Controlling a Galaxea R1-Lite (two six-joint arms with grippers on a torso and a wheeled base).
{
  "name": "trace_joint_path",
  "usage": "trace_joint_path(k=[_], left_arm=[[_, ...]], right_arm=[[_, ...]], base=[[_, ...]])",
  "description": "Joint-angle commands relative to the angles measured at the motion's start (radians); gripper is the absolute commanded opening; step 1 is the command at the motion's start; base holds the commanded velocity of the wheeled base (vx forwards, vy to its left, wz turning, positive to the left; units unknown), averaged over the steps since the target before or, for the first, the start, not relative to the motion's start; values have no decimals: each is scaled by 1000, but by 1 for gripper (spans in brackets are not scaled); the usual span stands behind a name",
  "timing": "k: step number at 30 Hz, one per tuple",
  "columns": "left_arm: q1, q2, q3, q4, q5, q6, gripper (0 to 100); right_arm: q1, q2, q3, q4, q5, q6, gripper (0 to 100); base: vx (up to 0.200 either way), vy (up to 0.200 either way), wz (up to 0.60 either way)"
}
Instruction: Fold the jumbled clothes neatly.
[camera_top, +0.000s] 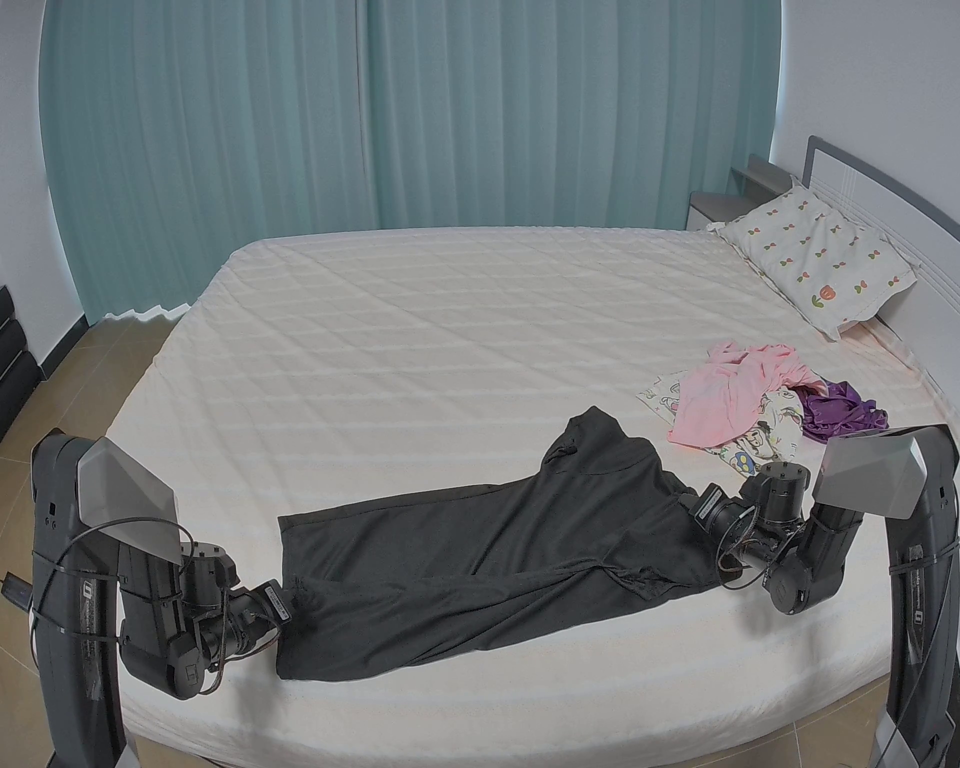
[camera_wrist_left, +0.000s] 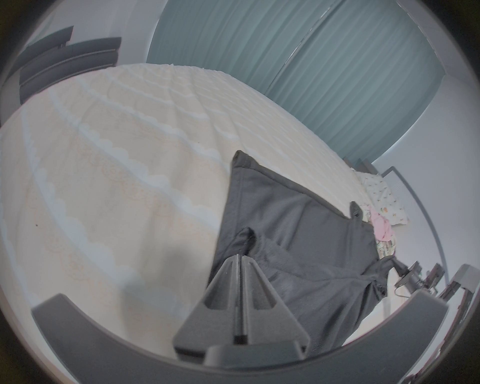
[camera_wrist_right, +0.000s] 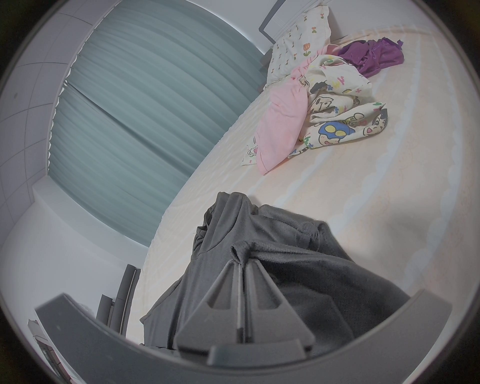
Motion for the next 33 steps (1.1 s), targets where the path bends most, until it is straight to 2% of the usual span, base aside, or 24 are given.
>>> trace_joint_path(k=[1, 2, 5, 8, 19, 22, 23, 26, 33], left_arm=[[-5, -16, -16, -18, -17, -18, 0], [-6, -19, -32, -18, -45, -25, 100], [-6, -15, -53, -18, -117, -35, 100], [-6, -13, -55, -18, -152, -34, 100], [-6, 18, -81, -18, -154, -28, 100], [-15, 31, -75, -18, -152, 0, 100], [-18, 47, -75, -18, -146, 29, 0], [-18, 74, -75, -18, -125, 110, 0], [-14, 71, -56, -18, -109, 115, 0]], right_arm=[[5, 3, 1, -1, 1, 0, 0], [5, 3, 1, -1, 1, 0, 0], [7, 9, 1, 2, 2, -1, 0], [7, 17, -2, 2, 2, -1, 0], [16, 20, -5, 0, 2, -4, 0], [22, 25, -6, 0, 2, -4, 0], [22, 26, -6, -1, 2, -4, 0], [22, 25, -6, -3, 1, -4, 0], [22, 25, -6, -5, 1, -4, 0]], base=[[0, 0, 0], [0, 0, 0], [0, 0, 0], [0, 0, 0], [0, 0, 0], [0, 0, 0], [0, 0, 0], [0, 0, 0], [0, 0, 0]])
